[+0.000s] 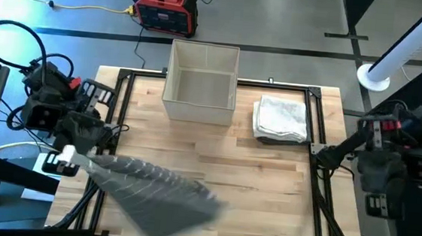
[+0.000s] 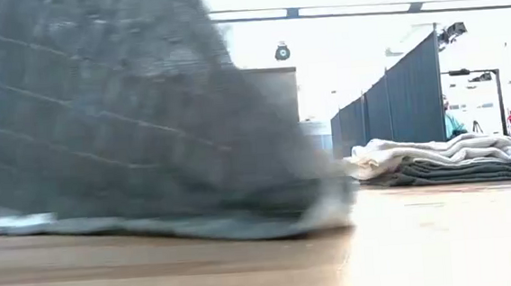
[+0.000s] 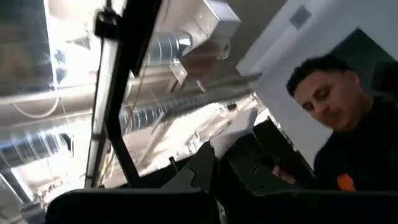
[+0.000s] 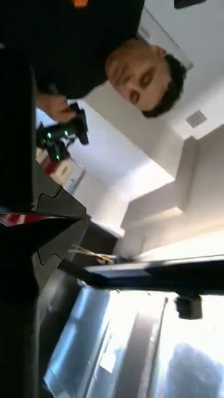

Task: Fold towel
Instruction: Fold the gray patterned towel

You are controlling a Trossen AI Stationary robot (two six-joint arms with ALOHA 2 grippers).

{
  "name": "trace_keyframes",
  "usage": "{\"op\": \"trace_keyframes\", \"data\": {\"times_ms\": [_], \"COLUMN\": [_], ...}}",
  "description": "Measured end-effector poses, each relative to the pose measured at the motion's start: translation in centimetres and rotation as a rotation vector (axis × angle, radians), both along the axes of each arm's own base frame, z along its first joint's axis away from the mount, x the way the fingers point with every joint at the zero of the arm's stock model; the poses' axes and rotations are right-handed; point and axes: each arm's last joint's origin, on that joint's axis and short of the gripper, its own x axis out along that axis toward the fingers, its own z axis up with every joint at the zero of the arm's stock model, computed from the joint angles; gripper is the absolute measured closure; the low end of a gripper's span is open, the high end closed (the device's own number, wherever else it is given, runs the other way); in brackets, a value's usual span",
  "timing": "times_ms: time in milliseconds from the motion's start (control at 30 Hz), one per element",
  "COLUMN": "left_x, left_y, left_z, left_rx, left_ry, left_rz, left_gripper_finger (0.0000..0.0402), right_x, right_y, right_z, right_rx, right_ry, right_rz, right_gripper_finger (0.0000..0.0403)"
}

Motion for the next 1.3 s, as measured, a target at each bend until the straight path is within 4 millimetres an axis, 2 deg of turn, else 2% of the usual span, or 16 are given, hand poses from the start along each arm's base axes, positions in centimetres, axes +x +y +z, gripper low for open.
{"op": "trace_keyframes", "data": {"times_ms": [100, 200, 333, 500, 567, 633, 767, 967, 1167, 1300], "left_x": [0.6, 0.9, 1.6, 2.4, 2.7, 2.9, 3.2, 3.5, 3.8, 3.9], "left_y": [0.1, 0.7, 1.7, 3.8, 4.8, 5.4, 6.3, 7.3, 10.7, 13.0], "left_z": [-0.4, -0.6, -0.7, -0.6, -0.6, -0.6, -0.6, -0.8, -0.7, -1.1], "left_rx": [0.018, 0.007, 0.002, -0.048, -0.055, -0.063, -0.086, -0.052, -0.119, -0.178], "left_ry": [0.055, 0.096, 0.102, 0.119, 0.123, 0.124, 0.141, 0.142, 0.151, 0.202], "left_rz": [0.078, 0.187, 0.302, 0.627, 0.697, 0.664, 0.549, 0.594, 0.893, 0.962], "left_gripper_finger": [0.0401, 0.0401, 0.0401, 0.0401, 0.0401, 0.0401, 0.0401, 0.0401, 0.0401, 0.0401], "right_x": [0.8, 2.3, 4.6, 7.9, 9.0, 9.7, 10.9, 14.2, 17.7, 19.5], "right_y": [-0.6, -1.0, -1.9, -3.0, -3.6, -4.3, -5.7, -6.0, -6.5, -7.4], "right_z": [-0.7, -2.2, -4.1, -6.7, -7.8, -8.8, -10.6, -13.1, -15.3, -15.8], "right_rx": [0.099, 0.175, 0.272, 0.316, 0.332, 0.342, 0.419, 0.407, 0.334, 0.322], "right_ry": [0.188, 0.384, 0.546, 0.688, 0.742, 0.826, 1.036, 1.224, 1.241, 1.151], "right_rz": [-0.244, -0.457, -0.569, -0.742, -0.803, -0.793, -0.622, -0.468, -0.518, -0.616], "right_gripper_finger": [0.0403, 0.0403, 0.0403, 0.0403, 0.0403, 0.0402, 0.0402, 0.0402, 0.0402, 0.0402]}}
